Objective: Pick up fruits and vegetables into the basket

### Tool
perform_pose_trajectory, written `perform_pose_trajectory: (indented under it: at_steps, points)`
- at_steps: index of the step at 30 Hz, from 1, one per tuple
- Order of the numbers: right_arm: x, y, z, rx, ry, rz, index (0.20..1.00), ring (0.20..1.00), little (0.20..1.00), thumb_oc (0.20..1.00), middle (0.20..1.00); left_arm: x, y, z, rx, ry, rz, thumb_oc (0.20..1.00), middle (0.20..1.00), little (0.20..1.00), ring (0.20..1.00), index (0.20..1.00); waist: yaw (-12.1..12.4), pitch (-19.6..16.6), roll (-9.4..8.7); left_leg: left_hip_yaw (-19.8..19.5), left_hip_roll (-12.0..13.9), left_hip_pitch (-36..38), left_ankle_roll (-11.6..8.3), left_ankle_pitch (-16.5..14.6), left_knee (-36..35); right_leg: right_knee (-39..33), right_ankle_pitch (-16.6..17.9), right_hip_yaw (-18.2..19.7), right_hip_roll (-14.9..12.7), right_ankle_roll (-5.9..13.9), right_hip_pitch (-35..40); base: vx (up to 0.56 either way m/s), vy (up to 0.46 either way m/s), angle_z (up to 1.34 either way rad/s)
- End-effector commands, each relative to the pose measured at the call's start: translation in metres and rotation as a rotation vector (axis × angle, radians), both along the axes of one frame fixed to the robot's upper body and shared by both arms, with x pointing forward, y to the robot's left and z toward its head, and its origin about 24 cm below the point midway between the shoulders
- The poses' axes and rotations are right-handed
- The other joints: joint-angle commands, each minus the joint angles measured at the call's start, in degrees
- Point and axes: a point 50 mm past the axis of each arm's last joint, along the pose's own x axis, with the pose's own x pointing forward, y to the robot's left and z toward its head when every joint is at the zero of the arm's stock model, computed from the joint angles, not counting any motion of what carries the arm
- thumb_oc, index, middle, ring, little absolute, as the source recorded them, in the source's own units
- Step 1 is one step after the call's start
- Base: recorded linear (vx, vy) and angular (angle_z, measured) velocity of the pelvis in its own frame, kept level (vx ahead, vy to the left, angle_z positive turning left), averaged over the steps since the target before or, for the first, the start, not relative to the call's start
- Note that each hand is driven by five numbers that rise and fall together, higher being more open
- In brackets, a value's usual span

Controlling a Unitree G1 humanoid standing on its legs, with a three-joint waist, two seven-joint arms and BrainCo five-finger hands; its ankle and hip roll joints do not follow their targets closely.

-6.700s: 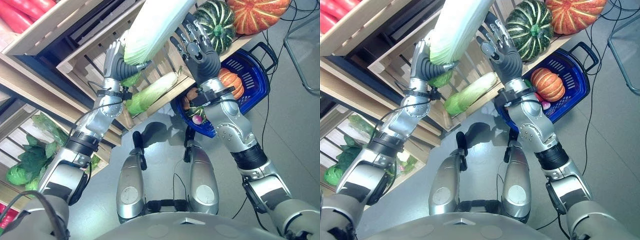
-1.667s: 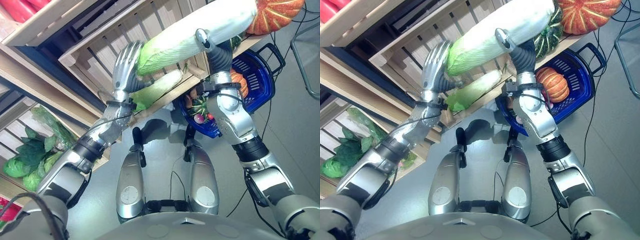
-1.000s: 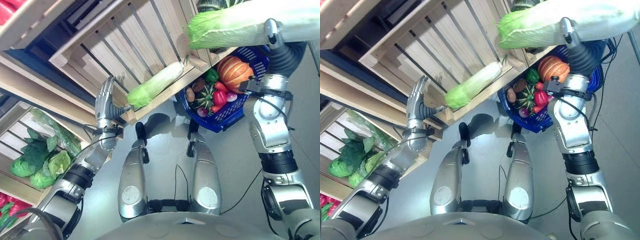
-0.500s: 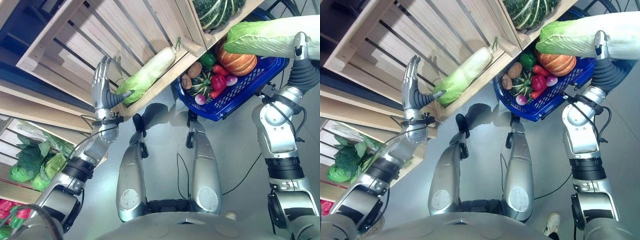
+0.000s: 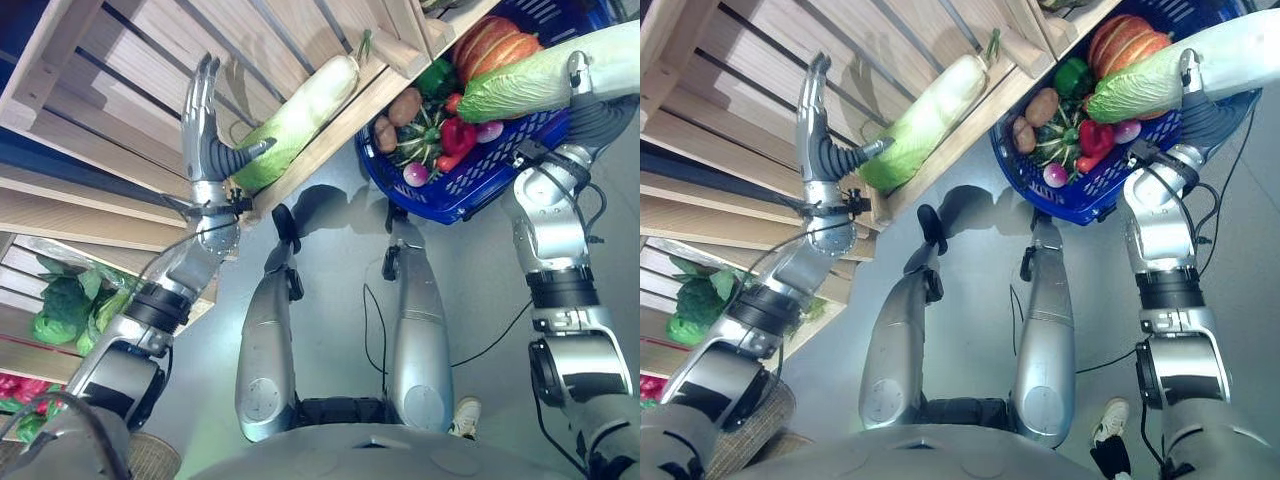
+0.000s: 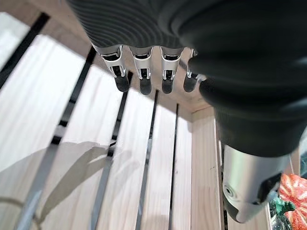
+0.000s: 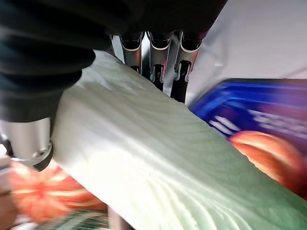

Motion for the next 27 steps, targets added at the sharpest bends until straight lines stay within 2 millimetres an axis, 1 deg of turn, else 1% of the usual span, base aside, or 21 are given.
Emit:
perform_pose_trajectory:
  at_steps: [1, 2, 3, 8, 12, 15, 17, 21, 22, 23, 27]
  points:
    - [0.0, -0.012, 0.013, -0.02, 0.004, 0.066, 0.2, 0.2, 0.2, 0.2, 0.2, -0.007, 0.002, 0.019, -0.033, -0.086, -0.038, 1.0, 1.0, 1.0, 1.0, 1.0, -1.02, -2.48, 3.46, -1.2, -0.2, -6.18, 0.26, 0.42, 6.21, 1.48, -0.83, -0.51, 1.25, 2.17, 1.01, 0.01, -0.077, 0.05]
    - [0.009, -0.015, 0.008, 0.004, 0.065, 0.096, 0.2, 0.2, 0.2, 0.2, 0.2, -0.004, 0.002, 0.024, -0.018, -0.088, -0.039, 1.0, 1.0, 1.0, 1.0, 1.0, -0.54, -2.48, 3.7, -1.57, -0.29, -6.74, 0.2, -0.11, 6.93, 2.27, -1.49, -0.61, 1.18, 2.17, 0.5, 0.0, -0.058, 0.05]
    - [0.01, -0.015, 0.008, 0.01, 0.073, 0.103, 0.2, 0.2, 0.2, 0.2, 0.2, -0.004, 0.002, 0.025, -0.017, -0.09, -0.039, 1.0, 1.0, 1.0, 1.0, 1.0, -0.5, -2.48, 3.76, -1.59, -0.29, -6.95, 0.21, -0.12, 7.01, 2.36, -1.49, -0.6, 1.19, 2.16, 0.28, 0.01, -0.08, 0.1]
    - [0.033, -0.021, -0.011, 0.139, 0.231, 0.201, 0.2, 0.2, 0.2, 0.2, 0.2, 0.003, 0.001, 0.038, 0.023, -0.101, -0.054, 1.0, 1.0, 1.0, 1.0, 1.0, 1.13, -2.48, 4.35, -2.47, -0.48, -9.19, 0.45, -0.08, 8.0, 3.57, -1.66, -1.22, 1.09, 1.98, -1.83, 0.0, -0.076, 0.09]
    - [0.045, -0.025, -0.023, 0.217, 0.352, 0.241, 0.2, 0.2, 0.2, 0.2, 0.2, 0.007, -0.002, 0.048, 0.062, -0.107, -0.071, 1.0, 1.0, 1.0, 1.0, 1.0, 2.6, -2.48, 4.79, -3.35, -0.82, -11.12, 0.78, -0.14, 9.12, 4.73, -1.82, -1.89, 0.93, 1.78, -3.49, 0.01, -0.076, 0.1]
    - [0.047, -0.033, -0.032, 0.235, 0.448, 0.256, 0.2, 0.2, 0.2, 0.2, 0.2, 0.009, -0.004, 0.053, 0.079, -0.106, -0.084, 1.0, 1.0, 1.0, 1.0, 1.0, 3.54, -2.48, 5.13, -4.0, -1.12, -12.31, 1.15, -0.32, 9.87, 5.45, -2.04, -2.15, 0.9, 1.7, -4.39, 0.02, -0.056, 0.06]
    - [0.047, -0.038, -0.04, 0.301, 0.481, 0.289, 0.2, 0.2, 0.2, 0.2, 0.2, 0.01, -0.005, 0.055, 0.083, -0.098, -0.095, 1.0, 1.0, 1.0, 1.0, 1.0, 4.03, -2.48, 5.41, -4.36, -1.21, -13.02, 1.38, -0.43, 10.44, 6.03, -2.16, -2.15, 0.76, 1.62, -4.99, 0.02, -0.033, 0.08]
    - [0.046, -0.043, -0.05, 0.35, 0.528, 0.275, 0.2, 0.2, 0.2, 0.2, 0.2, 0.012, -0.01, 0.057, 0.107, -0.093, -0.106, 1.0, 1.0, 1.0, 1.0, 1.0, 4.7, -2.48, 5.81, -4.97, -1.3, -14.28, 1.77, -0.79, 11.61, 7.27, -2.42, -2.11, 0.49, 1.54, -6.1, 0.02, -0.016, 0.08]
    - [0.044, -0.047, -0.051, 0.351, 0.533, 0.246, 0.432, 0.432, 0.432, 0.432, 0.432, 0.012, -0.011, 0.056, 0.113, -0.093, -0.106, 1.0, 1.0, 1.0, 1.0, 1.0, 4.76, -2.48, 5.89, -5.09, -1.4, -14.52, 1.87, -0.9, 11.84, 7.46, -2.44, -2.06, 0.43, 1.53, -6.33, 0.02, 0.011, 0.08]
    - [0.042, -0.05, -0.052, 0.358, 0.543, 0.212, 1.0, 1.0, 1.0, 1.0, 1.0, 0.013, -0.013, 0.056, 0.116, -0.089, -0.106, 1.0, 1.0, 1.0, 1.0, 1.0, 4.79, -2.48, 5.95, -5.19, -1.48, -14.71, 1.95, -1.02, 12.12, 7.62, -2.49, -2.03, 0.37, 1.53, -6.45, 0.02, 0.009, 0.08]
    - [0.038, -0.058, -0.051, 0.336, 0.538, 0.123, 1.0, 1.0, 1.0, 1.0, 1.0, 0.014, -0.014, 0.055, 0.123, -0.081, -0.105, 1.0, 1.0, 1.0, 1.0, 1.0, 4.73, -2.48, 6.23, -5.38, -1.57, -15.37, 2.19, -1.34, 12.82, 8.11, -2.49, -1.71, 0.36, 1.62, -7.06, 0.01, 0.005, 0.03]
